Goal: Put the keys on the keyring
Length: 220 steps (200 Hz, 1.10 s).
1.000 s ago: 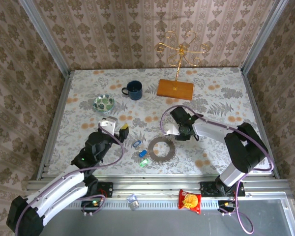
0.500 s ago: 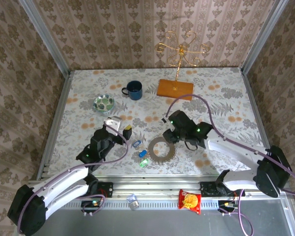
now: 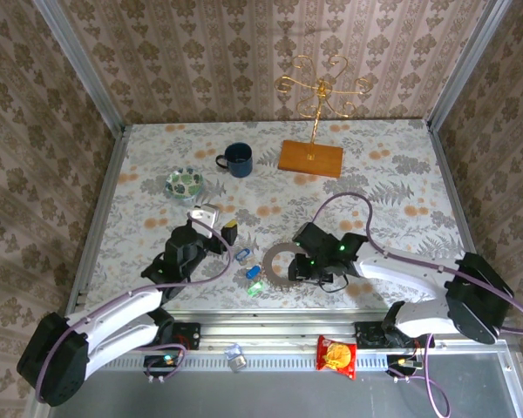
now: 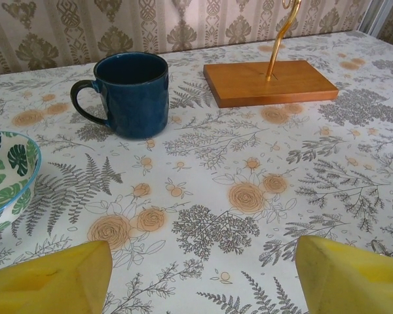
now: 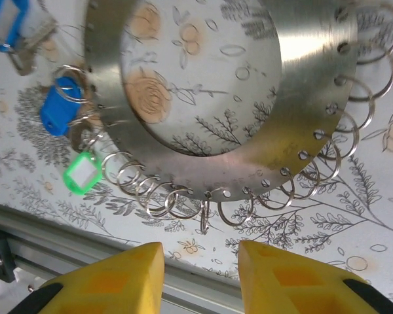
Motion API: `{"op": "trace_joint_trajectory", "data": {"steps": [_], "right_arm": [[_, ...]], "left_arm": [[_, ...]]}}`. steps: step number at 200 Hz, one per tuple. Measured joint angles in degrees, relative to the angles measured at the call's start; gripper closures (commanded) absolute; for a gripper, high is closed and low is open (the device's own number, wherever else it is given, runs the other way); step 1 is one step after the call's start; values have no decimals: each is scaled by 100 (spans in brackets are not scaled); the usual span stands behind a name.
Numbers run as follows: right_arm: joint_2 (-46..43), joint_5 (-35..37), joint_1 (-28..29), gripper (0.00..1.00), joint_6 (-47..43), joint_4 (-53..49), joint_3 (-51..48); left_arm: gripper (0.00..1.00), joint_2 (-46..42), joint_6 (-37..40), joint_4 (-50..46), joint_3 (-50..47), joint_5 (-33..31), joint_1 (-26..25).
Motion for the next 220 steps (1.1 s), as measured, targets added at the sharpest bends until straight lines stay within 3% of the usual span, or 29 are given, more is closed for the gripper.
{"op": "trace_joint_trajectory", "data": {"steps": [64,220], "right_arm": [[1088,-413,4,71,94,-26,396],[1657,-577,94,87,-55,-323,743]], "left_arm": [[26,-254,0,-17,0,-9,0],[26,-284,0,-31,0,-11,0]]}}
